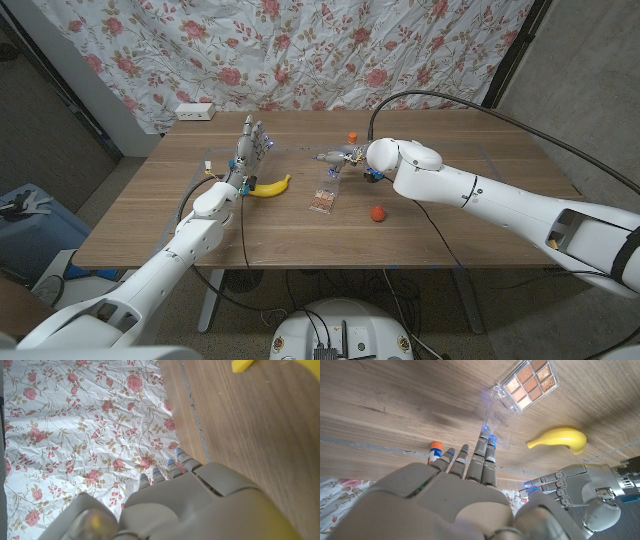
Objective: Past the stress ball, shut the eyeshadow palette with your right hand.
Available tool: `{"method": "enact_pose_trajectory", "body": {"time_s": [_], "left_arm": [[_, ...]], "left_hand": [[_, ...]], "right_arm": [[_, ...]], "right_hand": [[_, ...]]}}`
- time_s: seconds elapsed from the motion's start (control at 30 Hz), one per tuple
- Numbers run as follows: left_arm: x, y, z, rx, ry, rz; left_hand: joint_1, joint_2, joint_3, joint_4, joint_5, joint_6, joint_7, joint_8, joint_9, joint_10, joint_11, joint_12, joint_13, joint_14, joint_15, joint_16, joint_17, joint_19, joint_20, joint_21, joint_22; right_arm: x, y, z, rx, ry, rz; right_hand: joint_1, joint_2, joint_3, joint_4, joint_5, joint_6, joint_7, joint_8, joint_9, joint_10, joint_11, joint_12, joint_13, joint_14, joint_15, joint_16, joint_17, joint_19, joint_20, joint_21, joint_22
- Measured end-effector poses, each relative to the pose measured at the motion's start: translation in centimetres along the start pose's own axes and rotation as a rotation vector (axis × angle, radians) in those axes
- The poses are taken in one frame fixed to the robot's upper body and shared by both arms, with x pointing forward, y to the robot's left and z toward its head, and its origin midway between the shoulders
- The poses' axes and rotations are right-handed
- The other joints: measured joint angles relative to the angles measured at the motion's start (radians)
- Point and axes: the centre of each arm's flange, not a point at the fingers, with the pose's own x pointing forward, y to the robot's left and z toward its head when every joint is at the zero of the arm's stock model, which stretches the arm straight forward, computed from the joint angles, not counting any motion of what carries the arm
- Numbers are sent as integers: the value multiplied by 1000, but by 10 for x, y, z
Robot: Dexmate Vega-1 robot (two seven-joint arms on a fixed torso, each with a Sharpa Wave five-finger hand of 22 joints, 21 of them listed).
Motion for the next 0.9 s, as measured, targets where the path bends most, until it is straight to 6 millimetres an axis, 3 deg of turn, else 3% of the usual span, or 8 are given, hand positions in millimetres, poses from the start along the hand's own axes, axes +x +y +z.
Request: {"method": "enact_pose_trajectory", "body": {"time_s": [0.9], "left_arm": [[0, 0, 0, 0, 0, -1]], "left_hand": [[0, 0, 0, 0, 0, 0, 0, 0, 0, 0, 0, 0, 0, 0, 0, 0, 0, 0, 0, 0, 0]], "right_arm": [[-13, 10, 5, -9, -52, -19]], "right_hand": [[0, 0, 4, -4, 0, 10, -4, 0, 0, 3, -4, 0, 5, 9, -2, 0, -4, 7, 7, 0, 0]]}}
